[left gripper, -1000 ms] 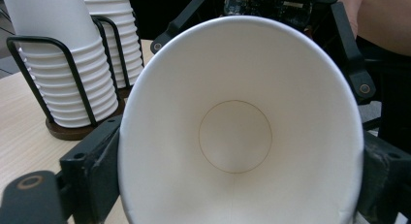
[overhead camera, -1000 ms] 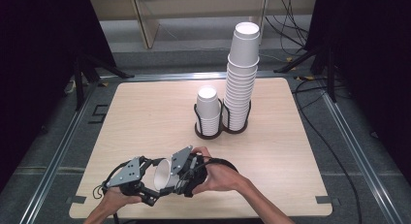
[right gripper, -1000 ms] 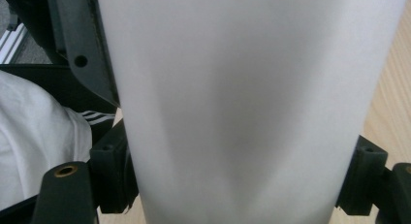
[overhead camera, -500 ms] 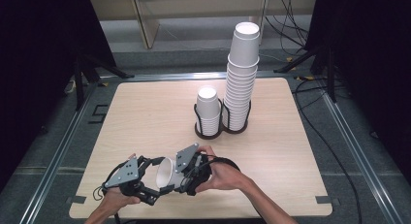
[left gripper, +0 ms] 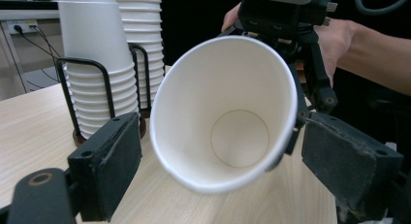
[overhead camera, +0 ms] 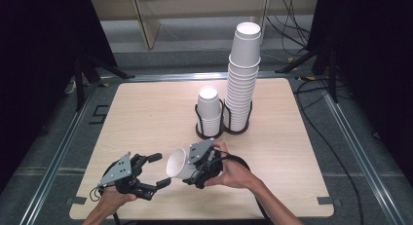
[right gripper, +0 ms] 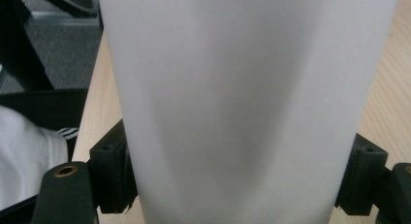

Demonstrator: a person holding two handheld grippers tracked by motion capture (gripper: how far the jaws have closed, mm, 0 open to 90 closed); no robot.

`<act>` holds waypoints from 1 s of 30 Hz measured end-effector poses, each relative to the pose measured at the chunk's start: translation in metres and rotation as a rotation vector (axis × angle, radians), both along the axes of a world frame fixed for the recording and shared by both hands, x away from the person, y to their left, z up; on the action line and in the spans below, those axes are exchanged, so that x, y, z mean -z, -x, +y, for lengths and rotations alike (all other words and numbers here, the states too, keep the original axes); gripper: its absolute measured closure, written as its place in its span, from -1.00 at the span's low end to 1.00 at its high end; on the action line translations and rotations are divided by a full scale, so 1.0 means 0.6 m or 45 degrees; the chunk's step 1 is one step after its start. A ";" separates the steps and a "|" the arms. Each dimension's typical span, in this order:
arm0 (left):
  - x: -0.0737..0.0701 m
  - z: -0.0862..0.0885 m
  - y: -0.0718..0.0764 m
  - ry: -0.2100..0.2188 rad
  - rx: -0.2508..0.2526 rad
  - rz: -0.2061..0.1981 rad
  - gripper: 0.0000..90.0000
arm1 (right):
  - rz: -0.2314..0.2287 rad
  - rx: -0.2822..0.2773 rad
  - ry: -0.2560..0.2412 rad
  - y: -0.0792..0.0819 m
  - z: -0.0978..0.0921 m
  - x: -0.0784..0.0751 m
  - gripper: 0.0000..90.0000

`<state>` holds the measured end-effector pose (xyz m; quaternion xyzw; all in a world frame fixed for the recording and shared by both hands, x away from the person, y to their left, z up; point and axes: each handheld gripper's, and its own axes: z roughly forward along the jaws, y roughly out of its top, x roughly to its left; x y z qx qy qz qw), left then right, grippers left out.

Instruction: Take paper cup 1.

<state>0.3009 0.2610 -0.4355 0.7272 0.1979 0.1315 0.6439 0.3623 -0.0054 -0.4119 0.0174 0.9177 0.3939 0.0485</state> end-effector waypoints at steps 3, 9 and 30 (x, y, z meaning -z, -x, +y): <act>0.003 -0.001 -0.004 0.048 -0.003 0.006 -0.68 | -0.001 0.056 -0.043 -0.007 -0.011 -0.002 -0.51; 0.003 0.003 -0.005 0.063 -0.046 0.047 -0.69 | 0.029 0.108 -0.206 -0.011 -0.023 -0.009 -0.52; 0.003 -0.007 -0.004 0.088 -0.068 0.084 -0.70 | 0.050 0.062 -0.349 0.006 0.010 0.015 -0.53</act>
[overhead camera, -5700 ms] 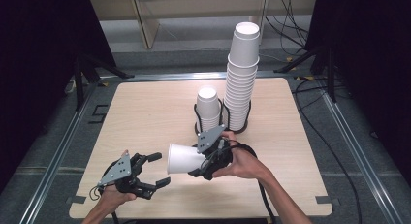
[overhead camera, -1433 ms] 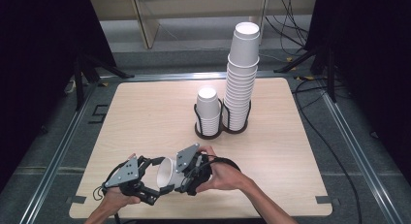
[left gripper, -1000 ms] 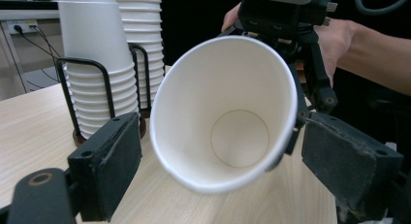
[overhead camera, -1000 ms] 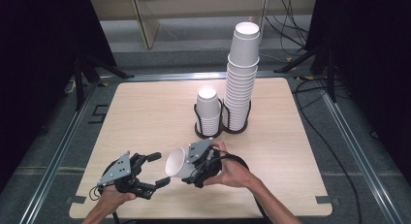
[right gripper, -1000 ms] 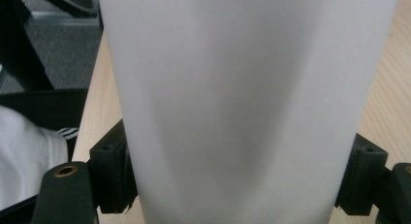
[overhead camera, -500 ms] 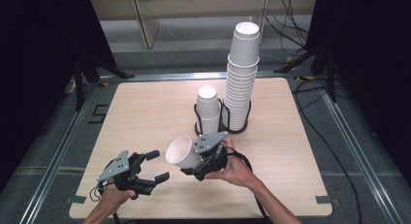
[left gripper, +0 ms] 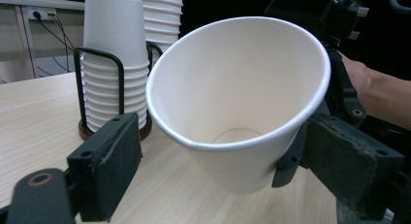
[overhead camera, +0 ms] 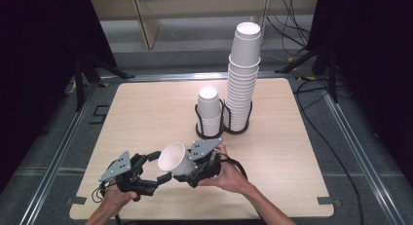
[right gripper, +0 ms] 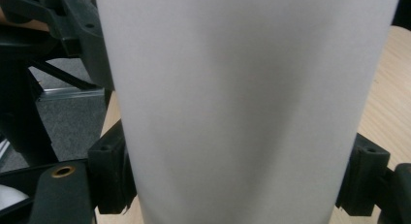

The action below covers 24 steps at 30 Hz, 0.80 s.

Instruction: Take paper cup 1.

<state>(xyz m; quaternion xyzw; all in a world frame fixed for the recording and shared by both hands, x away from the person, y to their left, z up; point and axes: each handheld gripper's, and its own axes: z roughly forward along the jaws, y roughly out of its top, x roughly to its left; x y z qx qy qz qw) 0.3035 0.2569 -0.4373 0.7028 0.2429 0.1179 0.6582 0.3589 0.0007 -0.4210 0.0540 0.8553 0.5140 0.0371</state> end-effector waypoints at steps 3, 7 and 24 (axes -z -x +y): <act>0.000 -0.002 0.001 0.005 0.004 -0.002 -0.70 | -0.008 -0.008 -0.012 -0.001 0.003 0.002 -0.53; -0.001 -0.006 0.002 -0.002 0.005 -0.005 -0.78 | 0.013 -0.026 -0.028 0.004 0.011 0.009 -0.53; -0.006 -0.007 0.005 0.018 0.015 -0.039 -0.87 | 0.088 -0.081 -0.073 0.015 0.037 0.025 -0.55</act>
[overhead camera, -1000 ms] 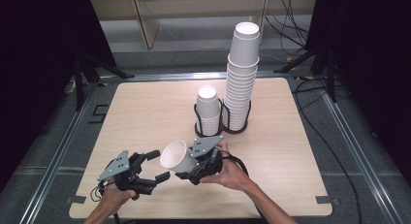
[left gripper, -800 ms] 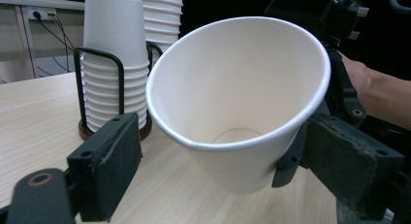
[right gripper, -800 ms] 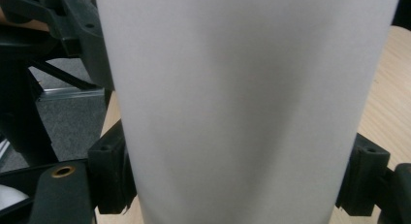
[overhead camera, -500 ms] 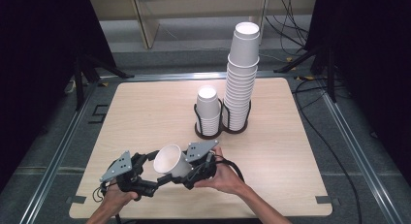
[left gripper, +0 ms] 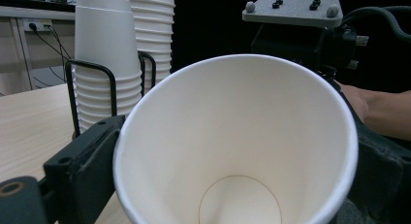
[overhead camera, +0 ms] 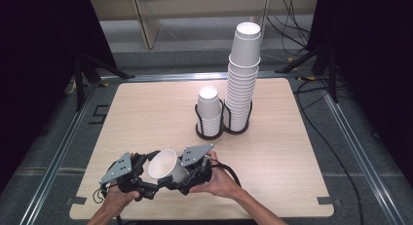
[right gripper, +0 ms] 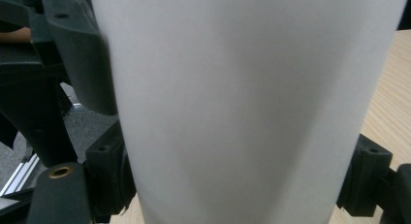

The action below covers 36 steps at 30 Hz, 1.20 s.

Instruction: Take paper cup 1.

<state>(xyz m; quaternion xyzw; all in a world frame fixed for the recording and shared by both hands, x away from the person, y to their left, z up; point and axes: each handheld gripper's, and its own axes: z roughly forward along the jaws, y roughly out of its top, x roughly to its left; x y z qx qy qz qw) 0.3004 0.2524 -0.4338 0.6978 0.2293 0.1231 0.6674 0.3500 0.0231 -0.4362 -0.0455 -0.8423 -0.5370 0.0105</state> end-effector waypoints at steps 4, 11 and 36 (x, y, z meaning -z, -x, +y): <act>-0.001 -0.002 0.001 -0.053 -0.004 -0.012 -0.82 | -0.013 0.013 0.027 0.001 0.000 0.001 -0.58; -0.003 0.000 0.001 -0.133 -0.026 -0.038 -0.79 | -0.070 0.054 0.120 0.002 -0.008 -0.006 -0.65; -0.004 -0.005 0.006 -0.225 0.020 -0.055 -0.79 | -0.093 0.015 0.176 0.010 0.000 -0.011 -0.54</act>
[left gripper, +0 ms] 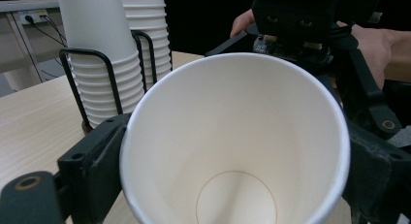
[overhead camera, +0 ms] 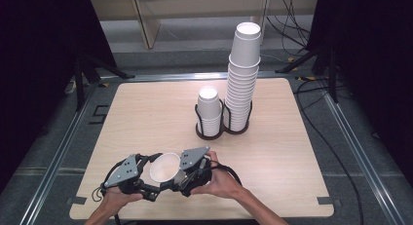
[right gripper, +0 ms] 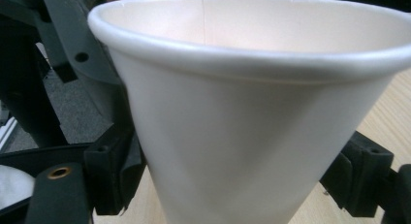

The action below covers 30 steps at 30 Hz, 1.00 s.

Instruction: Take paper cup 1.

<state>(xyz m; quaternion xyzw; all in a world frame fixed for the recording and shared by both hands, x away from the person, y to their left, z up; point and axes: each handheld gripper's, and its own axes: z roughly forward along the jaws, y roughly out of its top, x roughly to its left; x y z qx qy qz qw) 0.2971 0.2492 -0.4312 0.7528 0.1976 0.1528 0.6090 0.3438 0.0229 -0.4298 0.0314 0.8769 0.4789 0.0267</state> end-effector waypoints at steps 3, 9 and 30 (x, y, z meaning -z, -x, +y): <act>0.003 0.001 -0.002 0.035 0.003 0.014 -0.83 | 0.007 -0.006 -0.015 -0.001 -0.001 0.001 -0.52; 0.002 0.002 -0.001 0.091 -0.011 -0.001 -0.86 | 0.015 -0.007 -0.034 -0.004 -0.006 0.006 -0.49; -0.001 0.015 -0.001 0.126 -0.054 -0.012 -0.68 | 0.016 0.414 -0.144 -0.058 -0.145 0.009 -0.52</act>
